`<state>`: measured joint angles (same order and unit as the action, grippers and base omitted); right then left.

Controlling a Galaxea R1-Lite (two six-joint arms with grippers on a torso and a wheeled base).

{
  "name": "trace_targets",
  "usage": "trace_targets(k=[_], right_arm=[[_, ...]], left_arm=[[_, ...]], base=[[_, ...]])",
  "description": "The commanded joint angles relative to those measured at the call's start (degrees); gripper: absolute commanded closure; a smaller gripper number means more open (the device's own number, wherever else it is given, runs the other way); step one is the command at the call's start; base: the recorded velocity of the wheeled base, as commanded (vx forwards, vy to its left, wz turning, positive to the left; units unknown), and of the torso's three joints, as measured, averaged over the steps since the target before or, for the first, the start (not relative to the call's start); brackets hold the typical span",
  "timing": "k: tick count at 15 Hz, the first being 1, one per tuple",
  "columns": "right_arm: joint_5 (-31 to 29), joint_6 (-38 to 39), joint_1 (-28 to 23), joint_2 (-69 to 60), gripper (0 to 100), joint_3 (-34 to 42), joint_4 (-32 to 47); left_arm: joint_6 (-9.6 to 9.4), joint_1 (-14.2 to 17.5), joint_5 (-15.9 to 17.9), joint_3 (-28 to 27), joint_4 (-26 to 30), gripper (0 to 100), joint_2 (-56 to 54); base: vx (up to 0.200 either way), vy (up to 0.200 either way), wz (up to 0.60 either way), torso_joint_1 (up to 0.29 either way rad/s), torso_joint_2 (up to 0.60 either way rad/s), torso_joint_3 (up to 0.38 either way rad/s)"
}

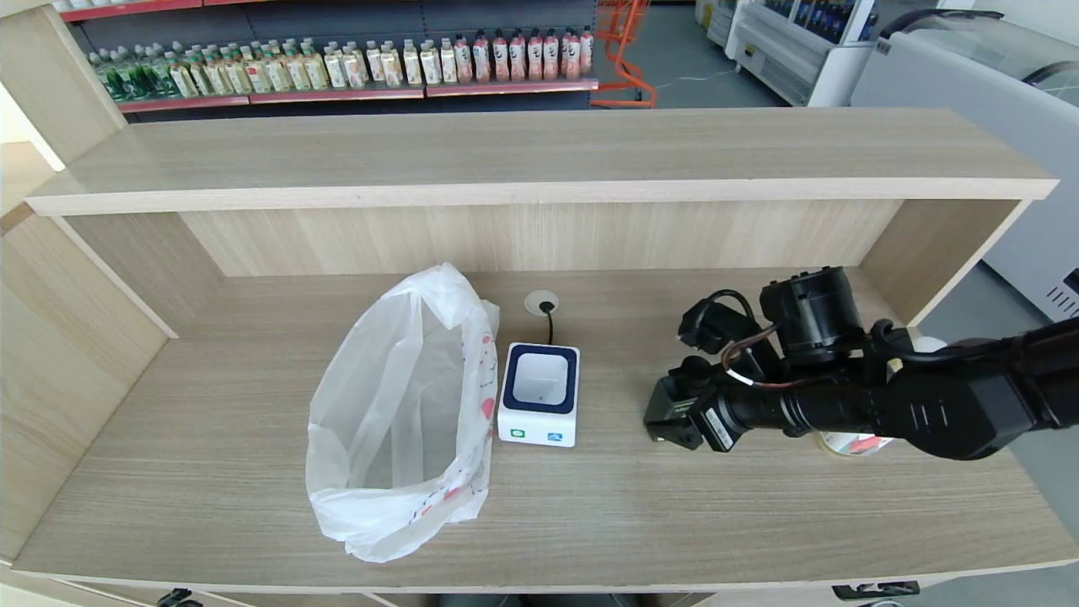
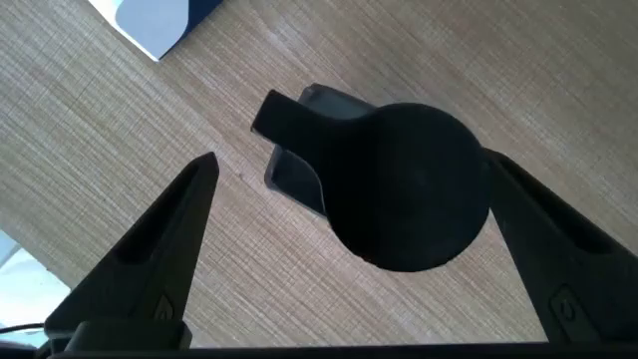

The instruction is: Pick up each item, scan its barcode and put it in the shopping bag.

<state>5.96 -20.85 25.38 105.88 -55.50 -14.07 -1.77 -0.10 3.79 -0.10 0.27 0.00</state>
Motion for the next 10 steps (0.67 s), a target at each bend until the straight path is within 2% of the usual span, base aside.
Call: trace_targets(k=[1,6,10], right_arm=[[-0.16,-1.04,0.11,0.74,0,-0.66,-1.23],[-0.07,-4.38,-0.07,3.9,0,-1.19,-2.28],[-0.07,-7.1,0.02,7.06,0,-5.4,-2.28]], left_arm=[[0.01,0.01,-0.01,0.01,0.08,0,0.0],[0.01,0.01,-0.01,0.01,0.0,0,0.0],[0.01,0.01,-0.01,0.01,0.08,0,0.09]], base=[[0.0,0.0,0.0,0.0,0.0,0.0],[0.0,0.0,0.0,0.0,0.0,0.0],[0.0,0.0,0.0,0.0,0.0,0.0]])
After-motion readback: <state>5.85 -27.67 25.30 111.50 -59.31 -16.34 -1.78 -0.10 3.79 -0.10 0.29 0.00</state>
